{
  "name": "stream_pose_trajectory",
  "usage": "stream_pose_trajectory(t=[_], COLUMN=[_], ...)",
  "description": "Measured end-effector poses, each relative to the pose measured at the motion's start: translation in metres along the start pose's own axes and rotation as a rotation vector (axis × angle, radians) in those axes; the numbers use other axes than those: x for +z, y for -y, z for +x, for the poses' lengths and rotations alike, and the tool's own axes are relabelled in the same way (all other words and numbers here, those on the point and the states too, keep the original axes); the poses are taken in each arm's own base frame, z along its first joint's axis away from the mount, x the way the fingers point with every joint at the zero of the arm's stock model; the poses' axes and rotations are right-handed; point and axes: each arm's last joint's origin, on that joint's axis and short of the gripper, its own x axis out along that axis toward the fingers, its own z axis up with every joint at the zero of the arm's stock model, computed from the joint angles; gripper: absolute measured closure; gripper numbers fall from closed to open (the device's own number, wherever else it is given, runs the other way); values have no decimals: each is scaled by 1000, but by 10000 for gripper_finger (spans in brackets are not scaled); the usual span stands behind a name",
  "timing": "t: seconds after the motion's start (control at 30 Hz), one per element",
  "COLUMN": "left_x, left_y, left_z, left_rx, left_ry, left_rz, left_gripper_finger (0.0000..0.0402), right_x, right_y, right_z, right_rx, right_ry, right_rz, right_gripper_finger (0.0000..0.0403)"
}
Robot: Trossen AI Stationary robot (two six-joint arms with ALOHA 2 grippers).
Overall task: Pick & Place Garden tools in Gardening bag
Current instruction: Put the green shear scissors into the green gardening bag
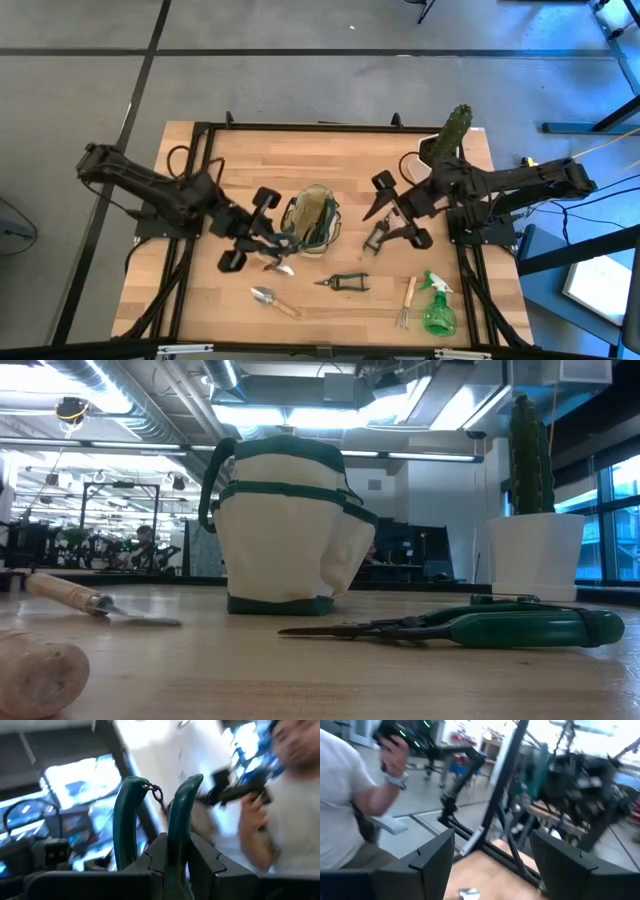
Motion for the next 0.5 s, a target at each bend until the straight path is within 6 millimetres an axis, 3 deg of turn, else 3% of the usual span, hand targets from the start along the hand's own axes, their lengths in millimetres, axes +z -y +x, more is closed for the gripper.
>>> stream_pose_trajectory(t=[0.13, 0.23, 0.33, 0.5], left_x=[-27, -49, -51, -66], left_y=[-5, -5, -19, -38], left_z=[-23, -36, -46, -43], left_rx=[-79, -36, 12, -52], left_ry=[172, 242, 313, 215], left_rz=[-76, -150, -217, -341], left_gripper_finger=[363, 363, 363, 363], right_x=[-4, -13, -26, -36], right_y=[0, 3, 11, 35], right_z=[3, 10, 21, 34], right_rx=[26, 23, 3, -59], right_ry=[-6, -32, -29, 39], right_rz=[2, 53, 115, 269], right_gripper_finger=[139, 139, 139, 139])
